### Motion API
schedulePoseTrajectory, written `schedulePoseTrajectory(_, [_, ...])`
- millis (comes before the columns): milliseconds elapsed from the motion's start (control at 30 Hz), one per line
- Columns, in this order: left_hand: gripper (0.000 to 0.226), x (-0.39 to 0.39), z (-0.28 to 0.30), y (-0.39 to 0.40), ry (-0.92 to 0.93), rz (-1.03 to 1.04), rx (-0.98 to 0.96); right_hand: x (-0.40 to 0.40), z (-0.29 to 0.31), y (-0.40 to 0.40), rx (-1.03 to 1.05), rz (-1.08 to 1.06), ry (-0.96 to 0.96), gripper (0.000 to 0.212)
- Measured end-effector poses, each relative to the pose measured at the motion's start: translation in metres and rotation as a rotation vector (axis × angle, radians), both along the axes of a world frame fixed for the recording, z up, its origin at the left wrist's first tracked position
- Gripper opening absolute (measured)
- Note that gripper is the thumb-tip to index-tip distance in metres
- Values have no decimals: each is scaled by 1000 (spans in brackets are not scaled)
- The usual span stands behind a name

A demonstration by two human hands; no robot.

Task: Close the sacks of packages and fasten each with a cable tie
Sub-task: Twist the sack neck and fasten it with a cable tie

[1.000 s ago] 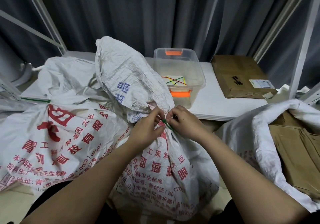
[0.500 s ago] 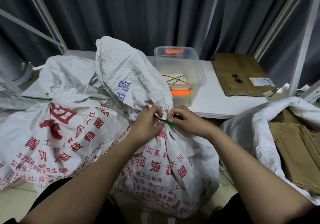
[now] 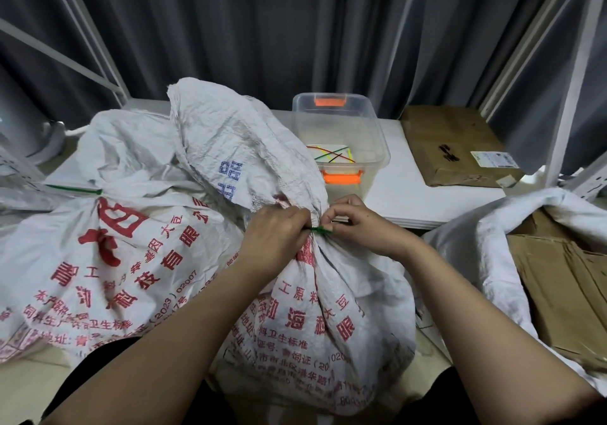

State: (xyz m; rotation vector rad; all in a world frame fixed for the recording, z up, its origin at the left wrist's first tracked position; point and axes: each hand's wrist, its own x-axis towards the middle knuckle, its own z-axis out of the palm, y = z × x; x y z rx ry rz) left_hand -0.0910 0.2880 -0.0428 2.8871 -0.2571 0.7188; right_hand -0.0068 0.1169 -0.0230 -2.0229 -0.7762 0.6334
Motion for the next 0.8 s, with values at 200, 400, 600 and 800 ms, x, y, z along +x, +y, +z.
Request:
schedulePoseTrajectory(200, [8, -5, 3, 2, 111, 18, -109, -2, 7, -7, -3, 2, 95, 7])
schedulePoseTrajectory(400, [10, -6, 0, -1, 47, -50, -45, -5, 9, -2, -48, 12, 22, 10])
schedulePoseTrajectory(600, [9, -6, 0, 0, 39, -76, -11, -5, 7, -1, -76, 34, 39, 15])
schedulePoseTrajectory(800, [11, -6, 3, 0, 141, -30, -59, -5, 8, 1, -87, 58, -13, 16])
